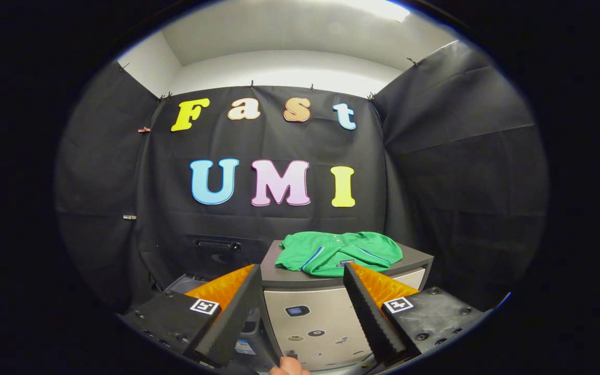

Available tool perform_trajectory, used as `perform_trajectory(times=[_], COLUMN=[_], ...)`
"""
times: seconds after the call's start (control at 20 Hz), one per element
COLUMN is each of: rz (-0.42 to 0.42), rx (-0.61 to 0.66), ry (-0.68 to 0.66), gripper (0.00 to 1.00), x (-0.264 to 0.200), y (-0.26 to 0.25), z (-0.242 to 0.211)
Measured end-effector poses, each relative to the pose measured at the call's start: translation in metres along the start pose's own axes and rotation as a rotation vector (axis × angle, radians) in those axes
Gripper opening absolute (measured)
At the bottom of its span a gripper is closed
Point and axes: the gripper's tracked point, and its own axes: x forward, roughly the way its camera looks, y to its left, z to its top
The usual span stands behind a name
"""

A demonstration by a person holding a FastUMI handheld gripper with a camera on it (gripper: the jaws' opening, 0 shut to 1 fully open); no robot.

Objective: Put the clothes into the washing machine and then close the washing machine lid.

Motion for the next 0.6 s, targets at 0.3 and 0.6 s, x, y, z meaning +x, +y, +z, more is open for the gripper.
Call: perform_trajectory(times=[0.3, 0.6], rz=[-0.032, -0.159], rx=[-0.006, -0.008], ry=[0.011, 0.048], gripper=[0.99, 0.98], x=[0.007, 0.047], y=[-0.012, -0.061], z=[0.002, 0.008])
